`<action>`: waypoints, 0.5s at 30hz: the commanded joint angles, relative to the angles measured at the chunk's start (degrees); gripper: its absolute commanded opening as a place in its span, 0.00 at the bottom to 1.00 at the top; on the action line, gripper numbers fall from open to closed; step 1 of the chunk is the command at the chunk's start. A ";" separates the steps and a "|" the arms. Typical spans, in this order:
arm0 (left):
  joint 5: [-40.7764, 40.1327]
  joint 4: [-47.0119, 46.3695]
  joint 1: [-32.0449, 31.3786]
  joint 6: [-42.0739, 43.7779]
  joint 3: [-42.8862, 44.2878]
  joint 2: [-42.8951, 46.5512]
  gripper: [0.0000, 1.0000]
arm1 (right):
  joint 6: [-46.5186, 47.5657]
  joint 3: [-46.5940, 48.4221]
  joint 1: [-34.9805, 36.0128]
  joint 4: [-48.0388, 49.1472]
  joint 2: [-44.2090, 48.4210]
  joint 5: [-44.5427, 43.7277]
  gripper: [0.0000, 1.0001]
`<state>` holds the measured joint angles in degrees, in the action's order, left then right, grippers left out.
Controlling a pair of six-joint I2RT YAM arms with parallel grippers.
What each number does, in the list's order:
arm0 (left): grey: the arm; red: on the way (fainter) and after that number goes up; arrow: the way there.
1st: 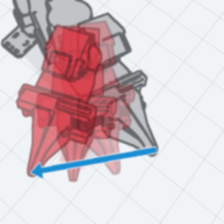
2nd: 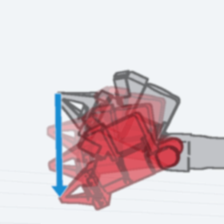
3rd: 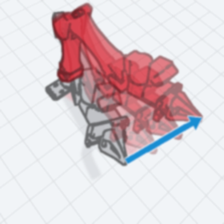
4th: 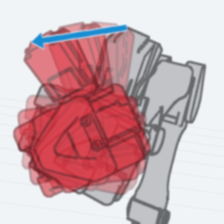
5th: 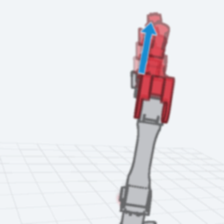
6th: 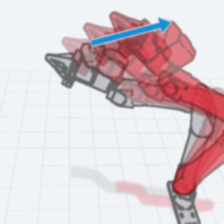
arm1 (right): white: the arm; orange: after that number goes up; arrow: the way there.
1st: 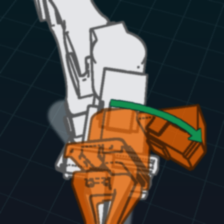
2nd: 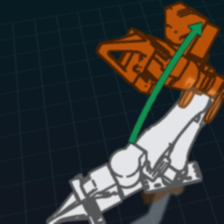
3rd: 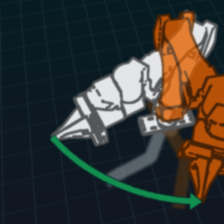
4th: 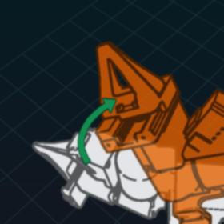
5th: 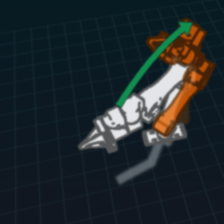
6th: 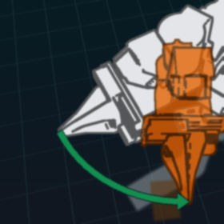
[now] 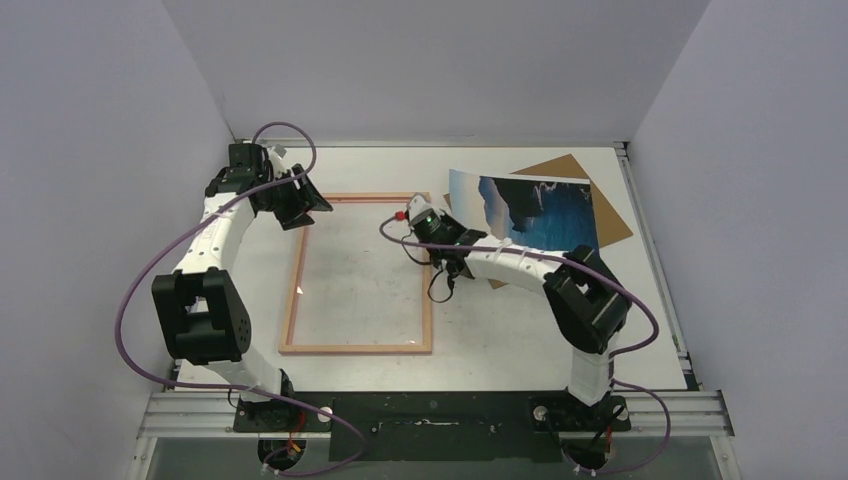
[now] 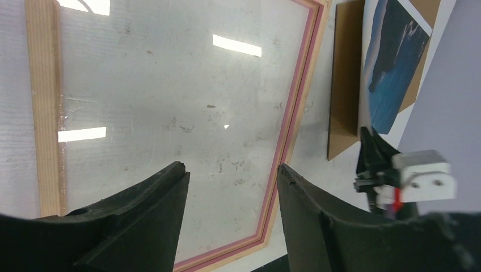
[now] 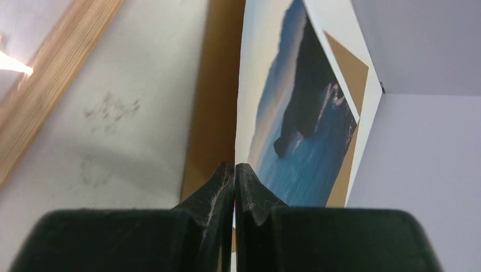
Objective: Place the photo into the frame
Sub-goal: Pick up the photo at the center of the board.
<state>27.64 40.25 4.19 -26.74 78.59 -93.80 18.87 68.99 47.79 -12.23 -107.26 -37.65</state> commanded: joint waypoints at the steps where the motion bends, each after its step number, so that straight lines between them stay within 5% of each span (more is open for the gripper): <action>1: -0.84 -4.98 0.14 -2.02 3.55 1.67 0.57 | -12.36 9.59 -3.81 -9.67 7.24 2.07 0.00; 9: 3.70 -16.49 -1.64 -6.09 -4.54 7.14 0.57 | -36.14 26.39 -6.66 -30.15 8.56 6.40 0.00; 15: -1.41 -26.58 -13.84 -1.20 -10.27 12.46 0.61 | -52.29 33.21 -6.59 -36.67 8.82 9.78 0.00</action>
<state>28.45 25.36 -1.41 -31.09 70.83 -86.59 -18.65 98.67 40.64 -41.85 -101.08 -31.29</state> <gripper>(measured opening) 0.594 0.028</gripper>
